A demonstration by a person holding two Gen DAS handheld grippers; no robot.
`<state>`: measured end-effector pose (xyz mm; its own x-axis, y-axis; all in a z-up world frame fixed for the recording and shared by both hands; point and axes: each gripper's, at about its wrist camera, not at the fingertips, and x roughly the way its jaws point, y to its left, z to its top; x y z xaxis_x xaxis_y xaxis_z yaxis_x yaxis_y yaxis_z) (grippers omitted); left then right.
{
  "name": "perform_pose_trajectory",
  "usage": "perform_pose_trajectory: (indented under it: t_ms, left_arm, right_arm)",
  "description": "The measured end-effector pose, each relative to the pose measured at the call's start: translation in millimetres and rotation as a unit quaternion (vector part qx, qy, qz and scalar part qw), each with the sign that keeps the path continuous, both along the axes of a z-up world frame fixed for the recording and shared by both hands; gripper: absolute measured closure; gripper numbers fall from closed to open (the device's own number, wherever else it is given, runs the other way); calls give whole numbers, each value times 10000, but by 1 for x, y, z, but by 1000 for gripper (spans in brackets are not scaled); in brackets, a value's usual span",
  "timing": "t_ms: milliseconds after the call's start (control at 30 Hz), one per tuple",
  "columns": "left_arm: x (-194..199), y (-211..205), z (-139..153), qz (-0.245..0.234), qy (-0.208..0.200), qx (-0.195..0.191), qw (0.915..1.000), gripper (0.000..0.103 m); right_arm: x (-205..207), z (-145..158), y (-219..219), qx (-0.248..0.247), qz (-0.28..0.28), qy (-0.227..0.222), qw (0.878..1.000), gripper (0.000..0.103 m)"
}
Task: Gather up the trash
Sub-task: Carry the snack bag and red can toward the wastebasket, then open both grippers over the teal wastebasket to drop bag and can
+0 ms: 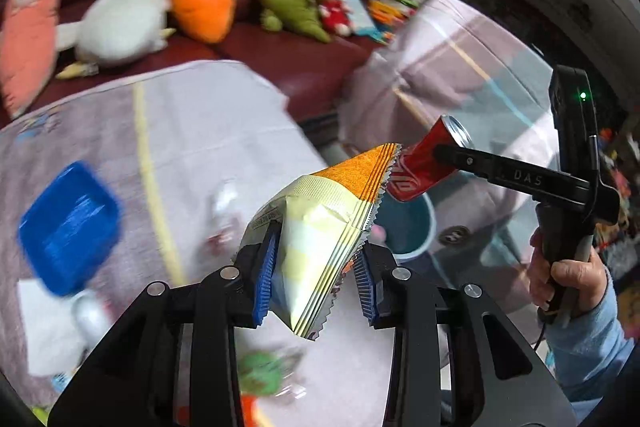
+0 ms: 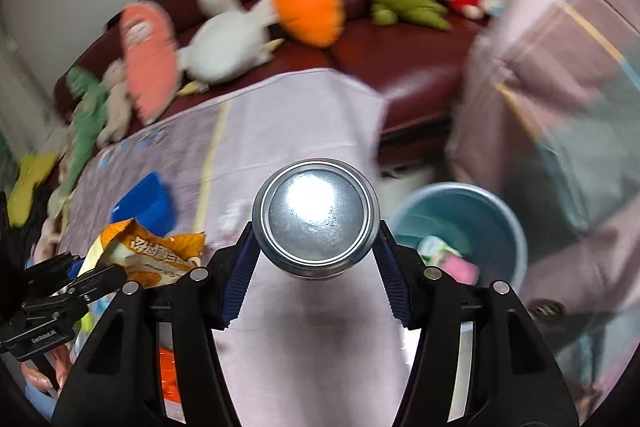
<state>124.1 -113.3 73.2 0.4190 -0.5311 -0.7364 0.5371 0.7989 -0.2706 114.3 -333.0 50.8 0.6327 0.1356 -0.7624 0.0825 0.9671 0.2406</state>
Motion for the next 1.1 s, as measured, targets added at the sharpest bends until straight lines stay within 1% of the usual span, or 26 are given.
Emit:
perform_pose_trajectory:
  t_ms: [100,200,333,533,567,600,633,833,867,1000,1100]
  left_arm:
    - [5,-44,-11,-299,113,148,9994,67]
    - [10,-78,-24,-487,241,288,9981,67]
    - [17,-115,-43,-623,425,447,9962,67]
    - [31,-147,-61,-727,604,606,9937,67]
    - [33,-151,-63,-743,621,629,9933,67]
    - [35,-157,-66,-758,635,663,9929,67]
    - [36,-162,-68,-773,652,686,9925,67]
    - [43,-183,-82,-867,766,802,9900,67]
    - [43,-186,-84,-890,780,822,9896,67]
    - [45,-198,-89,-956,822,854,9883,67]
    - [45,-208,-92,-1033,823,876,9874,67]
  right_arm:
    - [-10,-12,-44,56,-415,79,9991,48]
    - [-15,-27,-79,141,-705,216,9972,48]
    - [-16,-48,-107,203,-860,421,9952,48]
    - [-9,-75,-126,304,-898,700,9930,47]
    - [-6,-80,-127,335,-885,748,9927,45]
    - [-4,-86,-130,403,-881,799,9921,40]
    - [-3,-89,-134,433,-906,812,9916,37]
    - [-3,-96,-153,550,-1081,799,9894,34]
    - [-3,-96,-156,559,-1110,793,9891,32]
    - [-6,-95,-165,502,-1221,770,9883,27]
    - [-8,-93,-171,434,-1296,773,9876,26]
